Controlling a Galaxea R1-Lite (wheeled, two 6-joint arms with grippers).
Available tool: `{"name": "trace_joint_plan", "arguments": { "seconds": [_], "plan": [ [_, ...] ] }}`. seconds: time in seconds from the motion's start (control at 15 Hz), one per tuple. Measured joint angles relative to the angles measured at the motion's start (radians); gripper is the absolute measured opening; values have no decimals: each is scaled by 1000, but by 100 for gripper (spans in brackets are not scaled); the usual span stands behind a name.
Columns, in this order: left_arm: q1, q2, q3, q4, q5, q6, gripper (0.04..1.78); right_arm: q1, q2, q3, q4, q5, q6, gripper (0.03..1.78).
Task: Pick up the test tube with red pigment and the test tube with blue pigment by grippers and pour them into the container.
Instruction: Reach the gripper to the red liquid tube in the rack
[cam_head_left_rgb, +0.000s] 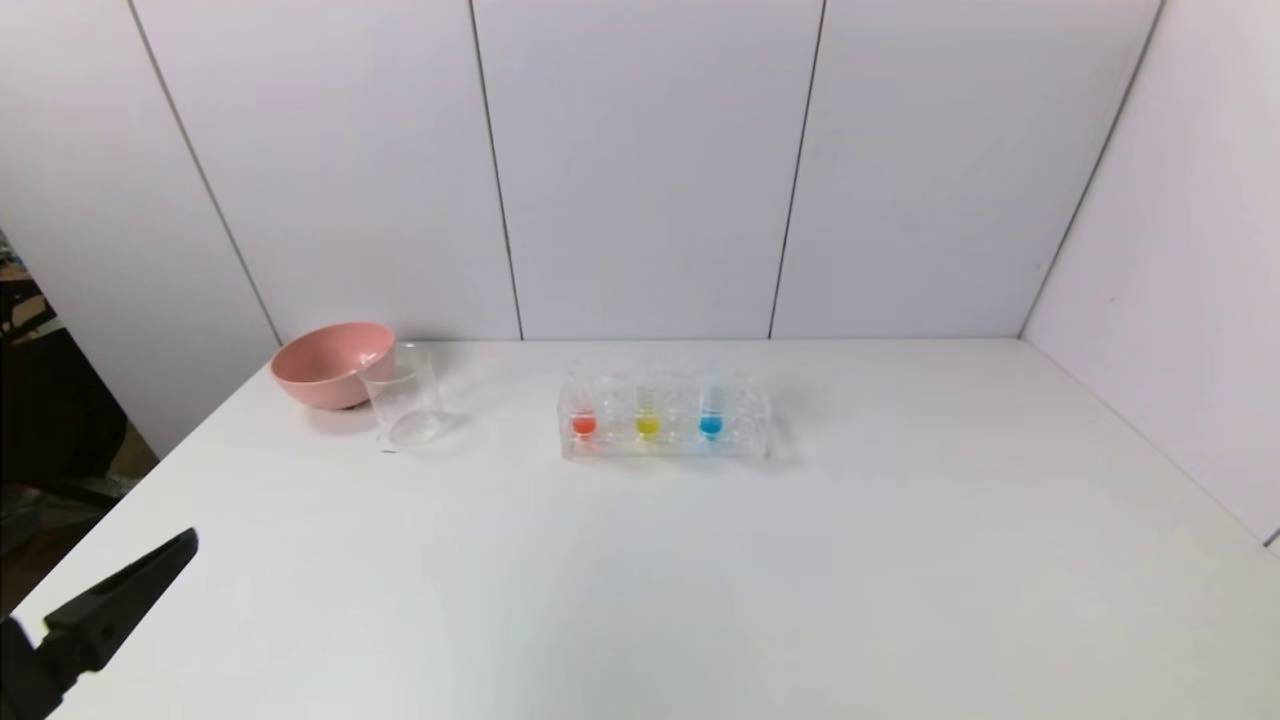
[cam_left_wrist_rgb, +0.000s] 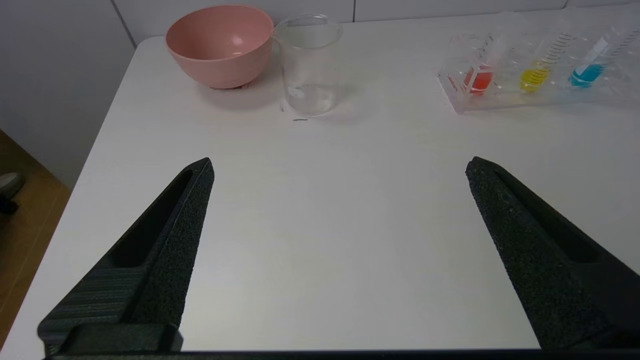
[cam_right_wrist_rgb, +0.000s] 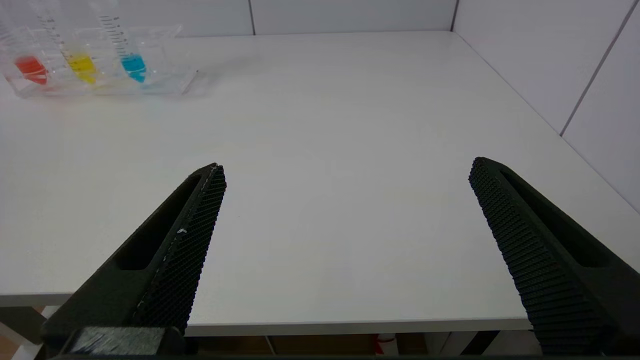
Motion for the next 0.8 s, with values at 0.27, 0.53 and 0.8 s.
{"name": "trace_joint_plan", "arguments": {
  "seconds": [0.27, 0.53, 0.8],
  "plan": [
    [0, 324, -129, -112, -191, 21, 176, 0, 0, 0, 0, 0, 0, 177],
    [-49, 589, -254, -132, -349, 105, 176, 0, 0, 0, 0, 0, 0, 177],
    [-191, 819, -364, -193, -197, 70, 176, 0, 0, 0, 0, 0, 0, 177]
  ]
}}
